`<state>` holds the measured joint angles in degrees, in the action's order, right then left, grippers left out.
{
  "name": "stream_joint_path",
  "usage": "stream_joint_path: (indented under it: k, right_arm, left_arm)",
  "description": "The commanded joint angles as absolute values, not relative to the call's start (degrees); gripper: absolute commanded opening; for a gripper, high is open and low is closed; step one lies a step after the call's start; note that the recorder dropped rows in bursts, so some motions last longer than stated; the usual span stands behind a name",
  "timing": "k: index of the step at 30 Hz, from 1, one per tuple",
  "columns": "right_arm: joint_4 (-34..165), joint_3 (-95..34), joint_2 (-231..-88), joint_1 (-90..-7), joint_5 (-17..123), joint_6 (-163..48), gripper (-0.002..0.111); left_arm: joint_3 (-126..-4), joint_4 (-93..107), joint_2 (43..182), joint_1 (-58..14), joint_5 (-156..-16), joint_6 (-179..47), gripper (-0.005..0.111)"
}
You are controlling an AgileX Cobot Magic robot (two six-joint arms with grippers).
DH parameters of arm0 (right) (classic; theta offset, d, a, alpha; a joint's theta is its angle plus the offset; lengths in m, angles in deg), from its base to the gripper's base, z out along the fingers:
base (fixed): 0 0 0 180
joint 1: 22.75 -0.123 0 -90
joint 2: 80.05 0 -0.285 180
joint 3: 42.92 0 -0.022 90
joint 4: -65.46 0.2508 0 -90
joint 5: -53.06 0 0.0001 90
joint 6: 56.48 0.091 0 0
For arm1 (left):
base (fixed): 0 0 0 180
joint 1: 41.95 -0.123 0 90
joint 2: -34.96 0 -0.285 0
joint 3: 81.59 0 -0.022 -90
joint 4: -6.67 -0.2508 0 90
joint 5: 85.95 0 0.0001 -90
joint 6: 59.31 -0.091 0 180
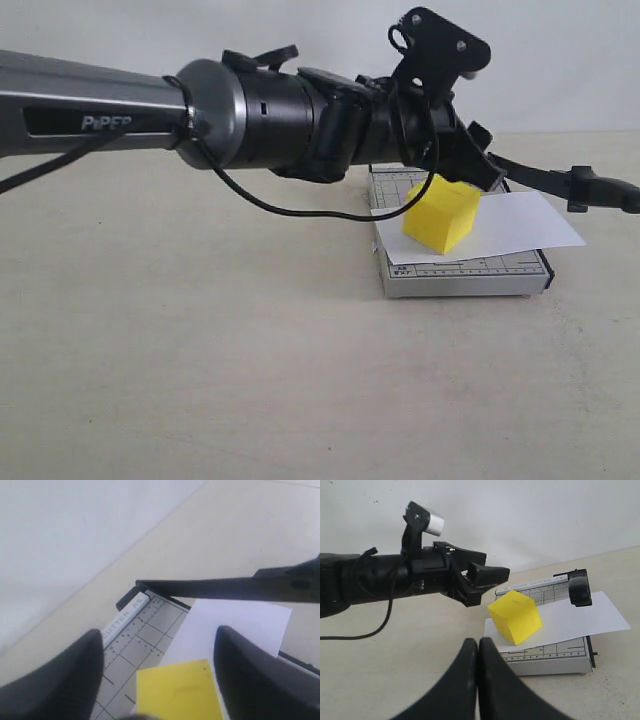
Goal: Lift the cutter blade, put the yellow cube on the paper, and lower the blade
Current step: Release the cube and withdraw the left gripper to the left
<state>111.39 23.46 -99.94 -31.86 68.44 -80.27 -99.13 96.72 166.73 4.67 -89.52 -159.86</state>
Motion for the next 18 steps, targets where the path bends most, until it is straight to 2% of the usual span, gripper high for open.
stream_joint_path:
  k: [1, 4, 5, 7, 18]
  right_arm:
    - [111.3, 23.6, -99.7, -31.9, 68.1, -80.5, 0.000]
    - [111.3, 23.6, -99.7, -31.9, 68.1, -80.5, 0.000]
    - [111.3, 23.6, -99.7, -31.9, 68.1, -80.5, 0.000]
    - [111.3, 23.6, -99.7, -31.9, 68.1, -80.5, 0.000]
    - [111.3, 23.6, -99.7, -31.9, 68.1, -80.5, 0.000]
  left_arm:
    - [-97.0, 99.2, 161.7, 4.4, -89.4, -160.1, 0.035]
    - [-94.6, 99.2, 158.6, 4.4, -91.2, -160.1, 0.021]
    - [-92.3, 99.2, 156.3, 4.4, -92.7, -160.1, 0.013]
    - [-89.6, 99.5, 154.3, 4.4, -94.3, -160.1, 0.006]
    - [-71.1, 103.7, 140.7, 4.4, -96.3, -160.1, 0.005]
